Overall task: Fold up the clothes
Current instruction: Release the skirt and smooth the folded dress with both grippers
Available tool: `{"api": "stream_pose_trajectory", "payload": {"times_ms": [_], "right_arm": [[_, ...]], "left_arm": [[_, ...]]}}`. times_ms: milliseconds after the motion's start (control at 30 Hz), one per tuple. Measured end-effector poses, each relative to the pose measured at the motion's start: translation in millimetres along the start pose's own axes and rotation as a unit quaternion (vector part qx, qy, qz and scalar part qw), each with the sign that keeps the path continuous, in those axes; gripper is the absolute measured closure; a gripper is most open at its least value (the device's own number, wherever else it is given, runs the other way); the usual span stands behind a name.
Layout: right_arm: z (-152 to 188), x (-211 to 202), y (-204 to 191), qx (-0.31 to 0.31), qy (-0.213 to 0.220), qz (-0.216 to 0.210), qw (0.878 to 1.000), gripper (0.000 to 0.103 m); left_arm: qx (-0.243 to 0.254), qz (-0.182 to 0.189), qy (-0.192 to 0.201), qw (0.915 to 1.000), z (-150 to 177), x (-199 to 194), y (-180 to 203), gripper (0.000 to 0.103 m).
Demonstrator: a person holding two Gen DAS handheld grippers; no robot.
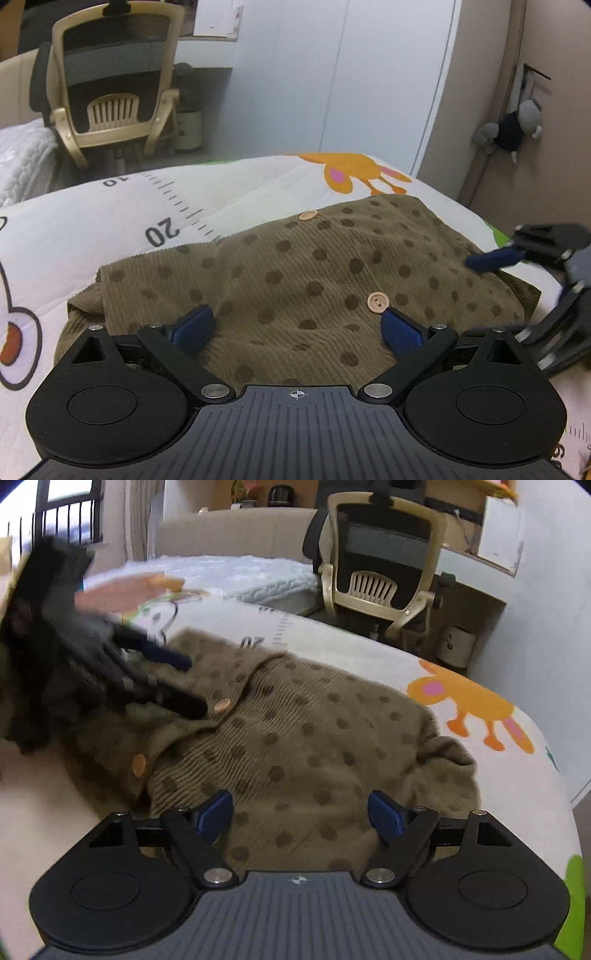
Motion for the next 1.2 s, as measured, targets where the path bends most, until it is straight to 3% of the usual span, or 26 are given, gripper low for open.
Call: {"api": "stream_pose_trajectory", "payload": {"times_ms": [100,200,300,400,533,567,667,767,833,900,967,1000,1067,1133,1200], "right_arm": [[-15,-5,32,-0.010,0.031,0.080,0.996,0.021],[-7,21,60,-0.059,0.011,0.164,0.985,0.021],[3,57,68,-0.077,-0.028,0.149,0.985,0.021],[-5,79,67,-0.057,-0.023,0.121,0.991,0.023],[-11,99,82,-0.080,-0.019,0.199,0.976,0.023],[-10,101,89,-0.069,-0.026,0.203,0.976,0.022],[-13,84,91,-0.029,-0.026,0.200,0.979,0.022],[-22,46,77,-0.001,0.014,0.181,0.983,0.022],[-34,22,63,0.057,0.053,0.128,0.989,0.022],[-42,18,53,0.125,0.076,0.055,0.988,0.022],[-36,25,36,0.162,0.062,-0.003,0.985,0.022],[-29,34,23,0.166,0.042,-0.025,0.985,0.022],[-8,51,-6,0.112,0.008,-0.013,0.994,0.017],[1,51,-32,0.036,0.023,0.019,0.999,0.014],[-2,50,-35,0.048,0.024,0.025,0.998,0.012]], "left_arm": [[-0.003,-0.001,0.001,1.0000,1,-1,0,0.002],[-0.004,-0.003,0.003,1.0000,2,2,2,0.000],[-0.003,-0.005,0.002,1.0000,2,2,4,0.000],[-0.009,-0.008,0.001,0.9999,1,3,2,0.000],[-0.025,-0.012,0.004,0.9996,0,4,-1,0.000],[-0.027,-0.011,0.004,0.9996,-1,3,-1,0.000],[-0.036,-0.003,0.005,0.9993,-4,-4,-3,0.000],[-0.055,0.021,0.012,0.9982,-11,-19,-7,0.000],[-0.075,0.072,0.038,0.9939,-18,-34,-10,0.000],[-0.078,0.098,0.053,0.9907,-22,-39,-9,0.000],[-0.083,0.084,0.032,0.9925,-14,-28,-14,0.000],[-0.086,0.073,0.017,0.9935,-9,-21,-17,0.000],[-0.099,0.061,0.016,0.9932,0,-21,-25,0.000],[-0.113,0.051,0.024,0.9920,8,-24,-34,0.000],[-0.126,0.019,0.033,0.9913,7,-36,-35,0.000]]}}
Point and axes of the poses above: each gripper's, at about its wrist camera, not at the fingertips, and x roughly the way its jaws point, y to its right, z to its underside, the point moved 2 cm from there along x, roughly the way its jaws point, and after that the axes turned 12 degrees about y, right-handed, at the moved point
